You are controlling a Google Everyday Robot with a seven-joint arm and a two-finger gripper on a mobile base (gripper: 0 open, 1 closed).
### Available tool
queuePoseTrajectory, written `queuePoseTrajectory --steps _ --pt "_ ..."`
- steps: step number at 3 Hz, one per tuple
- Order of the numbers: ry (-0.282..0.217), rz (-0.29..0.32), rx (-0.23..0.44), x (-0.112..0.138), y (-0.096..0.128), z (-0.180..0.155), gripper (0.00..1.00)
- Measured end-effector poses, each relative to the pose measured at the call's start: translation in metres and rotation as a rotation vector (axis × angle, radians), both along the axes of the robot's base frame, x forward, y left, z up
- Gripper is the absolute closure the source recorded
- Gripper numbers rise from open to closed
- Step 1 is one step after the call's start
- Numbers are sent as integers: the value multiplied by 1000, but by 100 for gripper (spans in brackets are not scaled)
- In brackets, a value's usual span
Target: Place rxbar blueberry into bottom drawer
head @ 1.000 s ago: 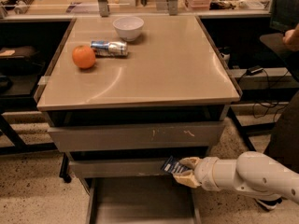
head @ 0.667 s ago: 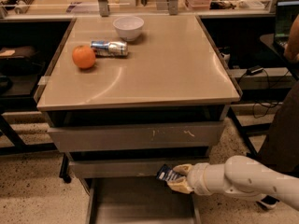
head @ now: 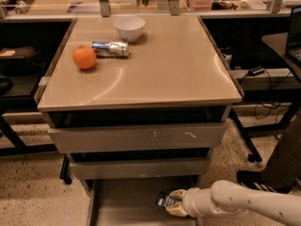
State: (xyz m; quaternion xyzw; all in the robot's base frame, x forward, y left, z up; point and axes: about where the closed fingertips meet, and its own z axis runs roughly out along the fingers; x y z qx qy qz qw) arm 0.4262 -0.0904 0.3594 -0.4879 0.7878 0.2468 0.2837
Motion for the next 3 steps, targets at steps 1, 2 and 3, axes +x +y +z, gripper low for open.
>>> queuePoseTrajectory --steps 1,2,3 --pt "29 22 1 -4 -4 -68 100" --pt "140 -57 -7 -8 -22 -149 100" --pt "135 -50 -6 -7 -20 -145 100"
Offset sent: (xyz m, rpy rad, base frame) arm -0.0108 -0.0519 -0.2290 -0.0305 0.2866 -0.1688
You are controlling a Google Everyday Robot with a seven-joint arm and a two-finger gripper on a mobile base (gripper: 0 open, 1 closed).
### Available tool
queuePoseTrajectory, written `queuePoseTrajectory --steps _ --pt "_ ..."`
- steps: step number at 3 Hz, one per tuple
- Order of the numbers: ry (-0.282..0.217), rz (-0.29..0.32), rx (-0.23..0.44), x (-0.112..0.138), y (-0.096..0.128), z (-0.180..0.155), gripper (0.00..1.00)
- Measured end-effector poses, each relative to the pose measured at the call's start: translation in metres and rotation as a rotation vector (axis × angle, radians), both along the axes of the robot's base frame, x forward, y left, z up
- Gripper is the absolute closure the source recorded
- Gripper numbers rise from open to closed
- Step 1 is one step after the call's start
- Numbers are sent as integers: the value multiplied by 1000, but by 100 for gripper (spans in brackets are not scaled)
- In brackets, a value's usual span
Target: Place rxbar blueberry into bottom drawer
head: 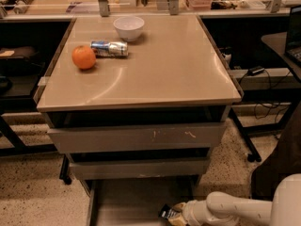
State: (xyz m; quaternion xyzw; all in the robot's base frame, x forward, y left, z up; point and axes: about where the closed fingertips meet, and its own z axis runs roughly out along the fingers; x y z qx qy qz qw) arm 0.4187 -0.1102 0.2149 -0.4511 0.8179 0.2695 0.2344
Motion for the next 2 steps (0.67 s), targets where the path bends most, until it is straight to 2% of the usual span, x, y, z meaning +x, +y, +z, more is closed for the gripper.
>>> queuePoseTrajectory --steps 1,2 --pt "-62 -6 15 11 6 -21 100" --pt "-162 5 41 32 16 -49 100"
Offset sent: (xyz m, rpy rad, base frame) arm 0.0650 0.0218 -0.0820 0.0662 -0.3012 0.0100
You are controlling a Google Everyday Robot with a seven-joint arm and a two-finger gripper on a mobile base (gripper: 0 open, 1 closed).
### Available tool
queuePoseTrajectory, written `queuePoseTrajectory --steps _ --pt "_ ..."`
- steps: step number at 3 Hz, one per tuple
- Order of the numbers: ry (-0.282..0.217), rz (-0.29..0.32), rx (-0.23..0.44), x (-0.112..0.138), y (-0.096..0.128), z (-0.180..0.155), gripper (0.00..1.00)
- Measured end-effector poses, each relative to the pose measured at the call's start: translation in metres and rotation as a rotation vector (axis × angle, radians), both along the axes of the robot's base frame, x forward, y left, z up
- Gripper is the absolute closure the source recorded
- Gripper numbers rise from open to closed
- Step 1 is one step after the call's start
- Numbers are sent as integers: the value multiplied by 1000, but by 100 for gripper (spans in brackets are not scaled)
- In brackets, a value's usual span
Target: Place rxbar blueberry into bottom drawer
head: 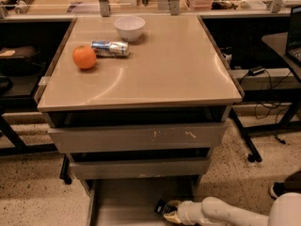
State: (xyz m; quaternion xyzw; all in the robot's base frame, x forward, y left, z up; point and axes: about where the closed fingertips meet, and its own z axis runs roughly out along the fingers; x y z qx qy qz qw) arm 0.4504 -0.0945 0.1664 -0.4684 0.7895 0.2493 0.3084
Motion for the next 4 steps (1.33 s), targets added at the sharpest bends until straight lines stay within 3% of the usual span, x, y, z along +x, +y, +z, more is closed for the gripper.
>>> queuePoseTrajectory --steps 1,4 --pt "-62 3 -2 14 3 -28 100" --pt "-64 0 -3 15 2 -30 34"
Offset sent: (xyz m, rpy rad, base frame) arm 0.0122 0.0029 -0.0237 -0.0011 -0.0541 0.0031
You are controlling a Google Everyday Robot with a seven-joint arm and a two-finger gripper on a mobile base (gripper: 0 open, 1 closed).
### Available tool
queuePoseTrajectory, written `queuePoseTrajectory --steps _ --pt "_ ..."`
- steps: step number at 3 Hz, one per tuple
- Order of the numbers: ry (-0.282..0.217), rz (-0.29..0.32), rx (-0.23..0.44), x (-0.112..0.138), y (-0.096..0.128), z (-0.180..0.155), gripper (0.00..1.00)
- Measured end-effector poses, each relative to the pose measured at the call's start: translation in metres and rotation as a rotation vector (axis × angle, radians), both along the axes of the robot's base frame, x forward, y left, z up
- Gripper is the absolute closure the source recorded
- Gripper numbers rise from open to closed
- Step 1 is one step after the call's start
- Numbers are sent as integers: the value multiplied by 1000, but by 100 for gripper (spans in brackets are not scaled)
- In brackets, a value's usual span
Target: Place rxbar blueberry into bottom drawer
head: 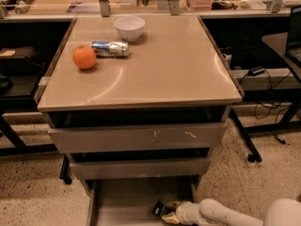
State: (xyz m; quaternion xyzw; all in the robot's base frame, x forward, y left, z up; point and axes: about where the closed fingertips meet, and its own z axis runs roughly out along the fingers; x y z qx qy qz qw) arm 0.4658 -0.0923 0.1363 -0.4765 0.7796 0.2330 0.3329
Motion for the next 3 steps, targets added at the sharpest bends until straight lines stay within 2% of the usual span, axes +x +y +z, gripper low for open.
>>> queuePoseTrajectory --steps 1,2,3 --pt "0 0 0 0 0 0 10" --pt "0 0 0 0 0 0 0" --pt "0 0 0 0 0 0 0"
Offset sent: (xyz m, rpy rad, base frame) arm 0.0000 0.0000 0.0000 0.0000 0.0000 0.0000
